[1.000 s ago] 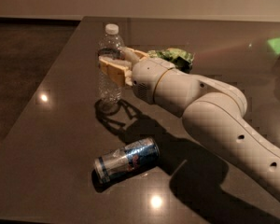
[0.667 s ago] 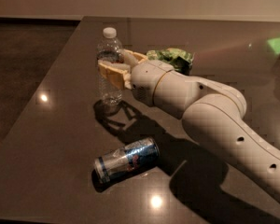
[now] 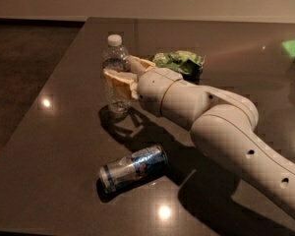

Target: Place water bottle upright

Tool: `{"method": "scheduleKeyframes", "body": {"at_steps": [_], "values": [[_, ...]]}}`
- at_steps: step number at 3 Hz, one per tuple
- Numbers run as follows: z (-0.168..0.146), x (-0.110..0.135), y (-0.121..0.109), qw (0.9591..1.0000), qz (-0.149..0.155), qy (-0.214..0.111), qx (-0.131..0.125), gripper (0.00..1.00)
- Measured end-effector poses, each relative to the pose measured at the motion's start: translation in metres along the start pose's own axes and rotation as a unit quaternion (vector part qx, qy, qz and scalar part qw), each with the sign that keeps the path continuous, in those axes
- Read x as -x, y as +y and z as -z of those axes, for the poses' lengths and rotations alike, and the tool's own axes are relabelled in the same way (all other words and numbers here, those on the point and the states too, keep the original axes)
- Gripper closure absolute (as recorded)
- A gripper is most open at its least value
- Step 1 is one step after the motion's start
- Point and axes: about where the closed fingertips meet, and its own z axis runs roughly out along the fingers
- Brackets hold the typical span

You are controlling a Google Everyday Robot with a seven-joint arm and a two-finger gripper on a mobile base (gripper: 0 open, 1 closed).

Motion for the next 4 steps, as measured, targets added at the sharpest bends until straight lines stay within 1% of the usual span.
{"method": "scheduleKeyframes", "body": {"at_steps": [1, 2, 3, 4], "values": [[0.0000, 0.0049, 0.0000, 1.0000, 0.008, -0.002, 0.002, 0.32], [-0.0005, 0.0070, 0.0007, 0.9999, 0.011, -0.002, 0.003, 0.09], [0.0001, 0.0086, -0.0006, 0.9999, 0.013, -0.002, 0.003, 0.00], [0.0001, 0.0086, -0.0007, 0.9999, 0.013, -0.002, 0.003, 0.00]]}}
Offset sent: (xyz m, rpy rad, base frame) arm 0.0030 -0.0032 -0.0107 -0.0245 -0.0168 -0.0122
